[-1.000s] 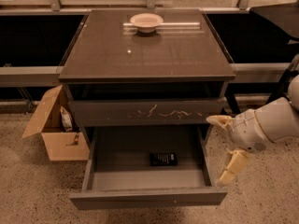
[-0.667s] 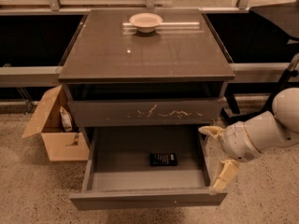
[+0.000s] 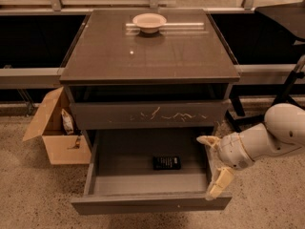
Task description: Pick rxbar chocolate from middle drawer and place on counter
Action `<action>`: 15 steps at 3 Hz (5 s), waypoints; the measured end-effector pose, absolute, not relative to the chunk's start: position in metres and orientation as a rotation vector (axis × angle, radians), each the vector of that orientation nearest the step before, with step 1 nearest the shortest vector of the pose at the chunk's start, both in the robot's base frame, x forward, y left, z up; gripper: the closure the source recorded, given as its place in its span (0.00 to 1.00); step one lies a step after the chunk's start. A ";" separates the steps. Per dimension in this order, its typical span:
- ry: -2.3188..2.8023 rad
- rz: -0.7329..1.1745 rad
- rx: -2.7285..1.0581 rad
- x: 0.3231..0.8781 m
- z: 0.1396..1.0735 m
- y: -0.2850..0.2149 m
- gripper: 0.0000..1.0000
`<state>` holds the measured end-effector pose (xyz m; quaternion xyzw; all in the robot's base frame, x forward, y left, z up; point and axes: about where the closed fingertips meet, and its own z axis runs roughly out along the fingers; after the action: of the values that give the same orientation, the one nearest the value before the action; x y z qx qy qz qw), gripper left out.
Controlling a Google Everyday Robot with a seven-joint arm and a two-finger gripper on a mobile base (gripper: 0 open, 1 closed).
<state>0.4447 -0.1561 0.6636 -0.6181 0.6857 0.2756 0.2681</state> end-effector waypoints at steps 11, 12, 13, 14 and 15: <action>1.933 0.541 -1.608 0.621 0.433 -0.097 0.00; 1.948 0.541 -1.601 0.622 0.413 -0.091 0.00; 1.937 0.579 -1.578 0.621 0.395 -0.090 0.00; 1.918 0.613 -1.550 0.622 0.381 -0.093 0.00; 1.902 0.642 -1.531 0.625 0.371 -0.095 0.00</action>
Offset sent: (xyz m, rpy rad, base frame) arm 0.0566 -0.0222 -0.0932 -0.0951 -0.0076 0.0513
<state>0.6245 -0.0946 0.3713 -0.5777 0.7179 0.2424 0.3036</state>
